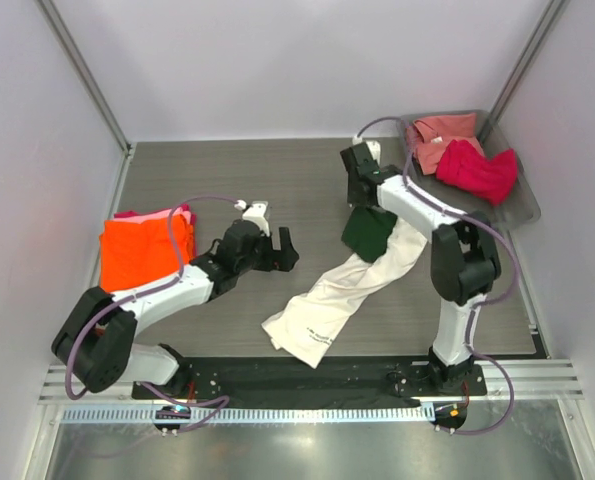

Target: Fold and stack the t-shirts

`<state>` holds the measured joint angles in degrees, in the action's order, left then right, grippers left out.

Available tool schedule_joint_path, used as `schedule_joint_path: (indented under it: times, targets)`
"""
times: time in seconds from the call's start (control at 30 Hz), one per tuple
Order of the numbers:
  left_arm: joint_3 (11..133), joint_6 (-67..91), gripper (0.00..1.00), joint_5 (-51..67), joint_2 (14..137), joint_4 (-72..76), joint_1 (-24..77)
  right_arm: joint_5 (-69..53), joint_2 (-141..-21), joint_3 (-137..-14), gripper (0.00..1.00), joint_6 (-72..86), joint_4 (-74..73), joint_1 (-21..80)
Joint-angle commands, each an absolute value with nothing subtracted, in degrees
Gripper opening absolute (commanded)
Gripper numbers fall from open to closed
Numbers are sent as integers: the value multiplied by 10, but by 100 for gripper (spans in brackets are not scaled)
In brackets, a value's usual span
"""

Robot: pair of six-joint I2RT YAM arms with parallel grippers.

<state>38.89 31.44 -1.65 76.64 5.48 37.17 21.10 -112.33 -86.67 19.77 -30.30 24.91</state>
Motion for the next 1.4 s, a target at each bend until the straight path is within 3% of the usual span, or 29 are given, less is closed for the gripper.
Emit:
schedule_joint_path:
  times: [0.0,0.13,0.37,0.7,0.87,1.1,1.2,1.23,1.37]
  targets:
    - [420,287,96,-2,787,64,399,195,-985,-942,1,224,-285,247]
    - [432,287,95,-24,799,50,453,244,-886,-948,1,269,-281,216]
    - [419,315,96,-48,766,-17,481,175,-674,-733,1,353,-186,41]
    - [363,342,95,-38,680,-68,499,228,-583,-645,1,309,-187,27]
    - [345,361,90,-4,667,-77,519,297,-549,-618,1,308,-202,27]
    - [319,406,89,-63,663,-126,536,354,-508,-570,1,317,-204,28]
    - [322,423,85,-67,675,-140,535,337,-519,-570,1,316,-203,28]
    - [322,426,78,-65,682,-138,536,331,-521,-570,1,316,-203,27]
    - [321,437,63,-41,712,-118,536,320,-529,-572,1,316,-203,27]
